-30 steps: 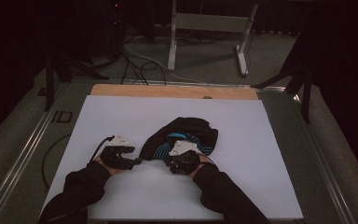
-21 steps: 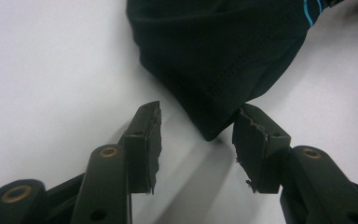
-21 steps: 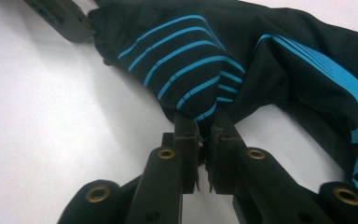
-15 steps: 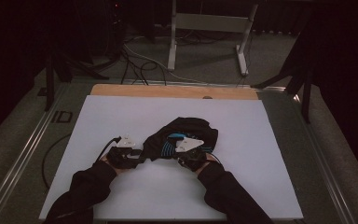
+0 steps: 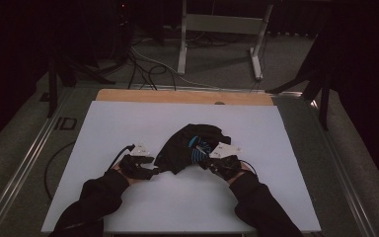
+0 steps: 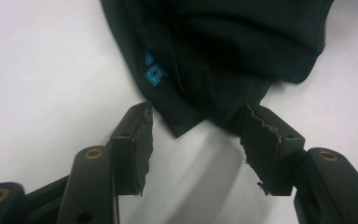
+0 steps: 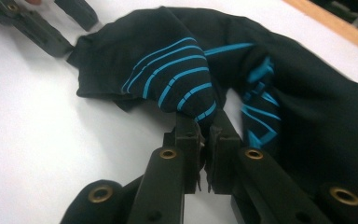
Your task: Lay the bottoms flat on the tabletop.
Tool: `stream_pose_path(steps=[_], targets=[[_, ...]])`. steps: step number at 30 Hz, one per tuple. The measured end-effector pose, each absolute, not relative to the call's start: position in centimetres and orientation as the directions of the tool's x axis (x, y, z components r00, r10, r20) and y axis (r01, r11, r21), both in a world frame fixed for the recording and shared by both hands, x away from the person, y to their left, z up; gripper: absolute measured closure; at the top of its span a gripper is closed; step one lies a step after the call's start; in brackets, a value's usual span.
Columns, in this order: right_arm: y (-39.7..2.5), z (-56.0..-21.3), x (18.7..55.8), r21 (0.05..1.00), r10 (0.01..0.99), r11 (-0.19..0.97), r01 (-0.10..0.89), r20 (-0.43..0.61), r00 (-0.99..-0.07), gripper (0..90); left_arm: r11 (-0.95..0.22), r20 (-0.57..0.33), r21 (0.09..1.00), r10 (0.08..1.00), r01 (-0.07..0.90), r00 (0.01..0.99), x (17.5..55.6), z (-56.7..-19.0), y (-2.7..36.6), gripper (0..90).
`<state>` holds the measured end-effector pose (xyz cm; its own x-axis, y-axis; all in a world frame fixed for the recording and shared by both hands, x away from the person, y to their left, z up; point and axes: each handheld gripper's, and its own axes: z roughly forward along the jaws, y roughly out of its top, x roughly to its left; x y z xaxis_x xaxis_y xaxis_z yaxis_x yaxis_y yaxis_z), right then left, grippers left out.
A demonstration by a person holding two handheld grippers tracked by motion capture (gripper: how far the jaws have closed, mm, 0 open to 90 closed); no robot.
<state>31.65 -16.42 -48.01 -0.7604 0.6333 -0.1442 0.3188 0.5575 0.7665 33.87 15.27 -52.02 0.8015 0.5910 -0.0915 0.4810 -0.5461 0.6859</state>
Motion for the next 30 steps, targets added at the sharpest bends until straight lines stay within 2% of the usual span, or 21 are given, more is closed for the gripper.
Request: stream_pose_path(steps=[6,9,10,11,12,13,22,30], targets=[[-18.1,-48.1,30.6,0.752,0.628,0.581,0.312,-0.17,-0.759,85.0,-0.547,-0.094,0.685,0.589,0.481,0.803,34.1,-52.0,14.5,50.5],[-18.6,-48.3,30.1,0.745,0.626,0.589,0.314,-0.175,-0.76,85.0,-0.553,-0.08,0.684,0.591,0.476,0.802,34.2,-52.0,14.3,65.3],[-18.6,-48.3,30.1,0.745,0.626,0.589,0.314,-0.175,-0.76,85.0,-0.552,-0.085,0.682,0.591,0.479,0.802,34.2,-51.9,14.3,65.3],[-18.8,-48.2,29.8,0.742,0.624,0.593,0.312,-0.179,-0.76,85.0,-0.559,-0.076,0.681,0.588,0.473,0.805,34.2,-51.8,14.3,80.9],[-18.8,-48.2,29.8,0.742,0.624,0.593,0.312,-0.179,-0.76,85.0,-0.567,-0.062,0.68,0.587,0.464,0.807,34.1,-51.7,14.2,80.9],[-19.0,-48.2,29.6,0.74,0.62,0.597,0.309,-0.182,-0.763,85.0,-0.567,-0.057,0.683,0.586,0.46,0.808,34.1,-51.7,14.3,86.5],[-20.3,-47.7,28.3,0.744,0.62,0.594,0.307,-0.18,-0.764,85.0,-0.556,-0.035,0.695,0.606,0.455,0.795,33.4,-50.6,15.8,88.4],[-22.0,-48.4,26.4,0.709,0.599,0.632,0.315,-0.187,-0.779,85.0,-0.553,-0.024,0.709,0.602,0.438,0.798,31.1,-48.7,18.1,88.6]])
